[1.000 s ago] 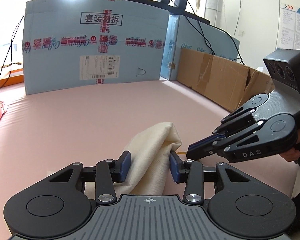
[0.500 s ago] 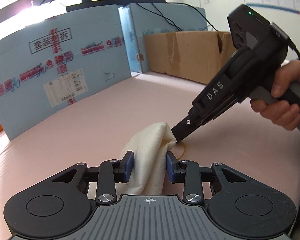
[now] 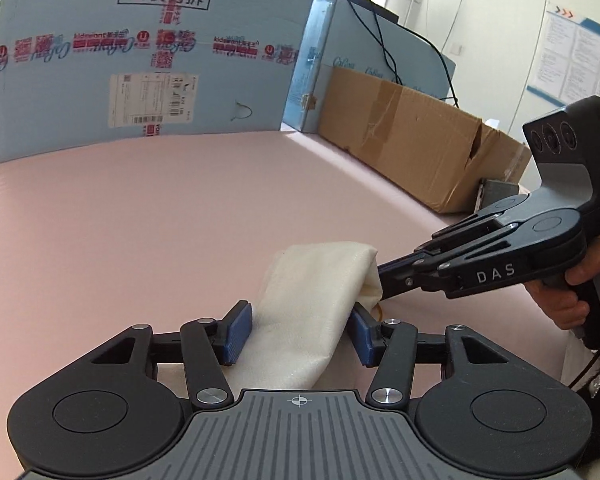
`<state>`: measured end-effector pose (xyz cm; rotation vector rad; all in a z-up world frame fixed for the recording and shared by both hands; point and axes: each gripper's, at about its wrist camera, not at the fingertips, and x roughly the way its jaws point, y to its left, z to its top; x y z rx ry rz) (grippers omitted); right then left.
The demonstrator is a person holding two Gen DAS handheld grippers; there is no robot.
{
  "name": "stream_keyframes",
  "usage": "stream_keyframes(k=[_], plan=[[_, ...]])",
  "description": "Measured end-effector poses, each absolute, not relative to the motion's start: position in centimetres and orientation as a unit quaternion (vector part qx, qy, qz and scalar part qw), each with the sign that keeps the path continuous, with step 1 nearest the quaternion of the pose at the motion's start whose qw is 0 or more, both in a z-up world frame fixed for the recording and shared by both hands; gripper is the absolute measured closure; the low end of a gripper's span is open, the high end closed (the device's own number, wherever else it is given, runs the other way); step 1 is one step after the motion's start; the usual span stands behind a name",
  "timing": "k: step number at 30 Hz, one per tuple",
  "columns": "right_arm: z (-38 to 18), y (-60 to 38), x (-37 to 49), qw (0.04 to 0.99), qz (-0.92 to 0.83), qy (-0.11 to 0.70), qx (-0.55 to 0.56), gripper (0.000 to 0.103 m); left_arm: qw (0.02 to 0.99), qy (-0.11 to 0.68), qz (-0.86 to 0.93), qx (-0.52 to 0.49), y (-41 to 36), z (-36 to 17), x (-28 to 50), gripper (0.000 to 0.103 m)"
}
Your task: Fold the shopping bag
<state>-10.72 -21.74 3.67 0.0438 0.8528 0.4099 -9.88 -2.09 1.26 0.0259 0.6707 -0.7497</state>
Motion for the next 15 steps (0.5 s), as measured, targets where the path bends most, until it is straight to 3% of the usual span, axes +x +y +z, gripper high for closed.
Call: stream_keyframes(k=[4,6,7,10,11,12,15], plan=[[4.2,-19.2,-11.6,0.893,0.181,0.405,-0.072,0.085,0.884,0.297,-0.362,0.018,-2.4,1.9,-10.3,0.052],[4.2,-18.5,-11.8,0.896,0.159,0.400,-0.106,0.065,0.882,0.283,-0.376,-0.011,-2.1,2.4,-10.2,0.052],[4.1,-18.5,-11.8,0.898,0.151,0.398,-0.112,0.063,0.879,0.283,-0.383,-0.028,-1.9,2.5,-10.1,0.052],[4.0,-19.6,-11.9,0.898,0.166,0.399,-0.082,0.075,0.867,0.288,-0.400,-0.076,-1.5,2.6,-9.5,0.053],[4.0,-19.9,-12.0,0.898,0.171,0.397,-0.076,0.084,0.864,0.294,-0.400,-0.089,-1.4,2.5,-9.3,0.054],[3.9,-20.2,-12.1,0.899,0.176,0.396,-0.070,0.092,0.860,0.301,-0.398,-0.108,-1.1,2.3,-9.0,0.058],[3.8,-20.0,-12.4,0.899,0.189,0.389,-0.075,0.101,0.853,0.317,-0.391,-0.135,-0.6,1.8,-8.5,0.067]])
